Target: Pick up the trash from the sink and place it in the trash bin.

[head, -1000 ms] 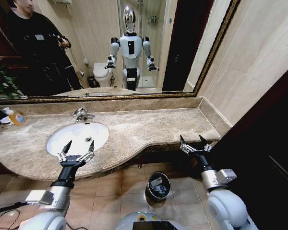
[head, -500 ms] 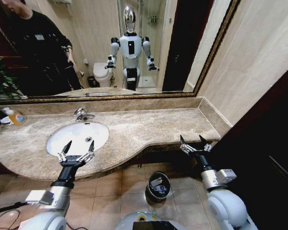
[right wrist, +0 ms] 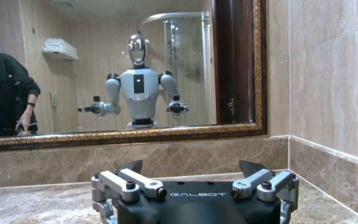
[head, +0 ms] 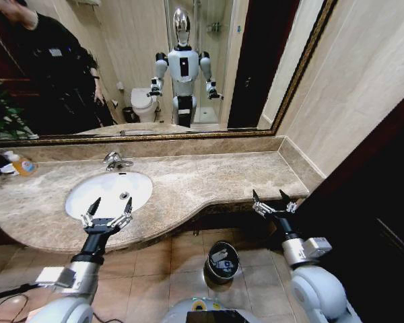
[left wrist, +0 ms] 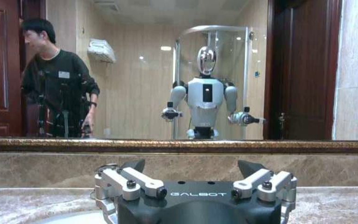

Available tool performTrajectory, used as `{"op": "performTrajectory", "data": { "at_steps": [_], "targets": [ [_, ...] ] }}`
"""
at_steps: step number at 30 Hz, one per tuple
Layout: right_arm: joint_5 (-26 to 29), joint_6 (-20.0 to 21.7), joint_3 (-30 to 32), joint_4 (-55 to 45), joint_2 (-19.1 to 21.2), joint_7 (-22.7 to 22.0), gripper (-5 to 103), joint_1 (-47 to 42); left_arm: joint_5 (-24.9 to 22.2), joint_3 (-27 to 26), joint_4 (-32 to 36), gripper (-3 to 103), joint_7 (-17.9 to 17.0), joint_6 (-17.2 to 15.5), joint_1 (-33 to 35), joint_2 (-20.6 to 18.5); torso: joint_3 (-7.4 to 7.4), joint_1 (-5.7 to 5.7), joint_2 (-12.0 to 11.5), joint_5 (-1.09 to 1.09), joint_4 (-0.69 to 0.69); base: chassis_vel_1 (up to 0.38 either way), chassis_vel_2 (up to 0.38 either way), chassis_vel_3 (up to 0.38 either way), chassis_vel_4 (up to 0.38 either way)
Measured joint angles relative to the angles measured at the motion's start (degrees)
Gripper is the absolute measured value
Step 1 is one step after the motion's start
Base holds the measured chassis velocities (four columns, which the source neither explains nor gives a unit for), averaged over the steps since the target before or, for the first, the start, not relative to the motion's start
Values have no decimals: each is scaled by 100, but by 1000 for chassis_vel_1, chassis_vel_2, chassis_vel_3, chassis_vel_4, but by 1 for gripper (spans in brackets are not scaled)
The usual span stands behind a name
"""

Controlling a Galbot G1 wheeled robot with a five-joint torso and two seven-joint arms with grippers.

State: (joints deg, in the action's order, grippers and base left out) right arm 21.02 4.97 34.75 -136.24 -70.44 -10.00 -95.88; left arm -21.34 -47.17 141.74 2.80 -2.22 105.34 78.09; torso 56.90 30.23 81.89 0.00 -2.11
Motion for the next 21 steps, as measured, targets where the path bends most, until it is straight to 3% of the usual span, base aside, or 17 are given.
{"op": "performTrajectory", "data": {
  "at_steps": [21],
  "targets": [
    [1,-1,0,1,0,1,100,1,0,0,0,100,0,0,0,0,0,0,0,0,0,0,0,0,0]
  ]
}}
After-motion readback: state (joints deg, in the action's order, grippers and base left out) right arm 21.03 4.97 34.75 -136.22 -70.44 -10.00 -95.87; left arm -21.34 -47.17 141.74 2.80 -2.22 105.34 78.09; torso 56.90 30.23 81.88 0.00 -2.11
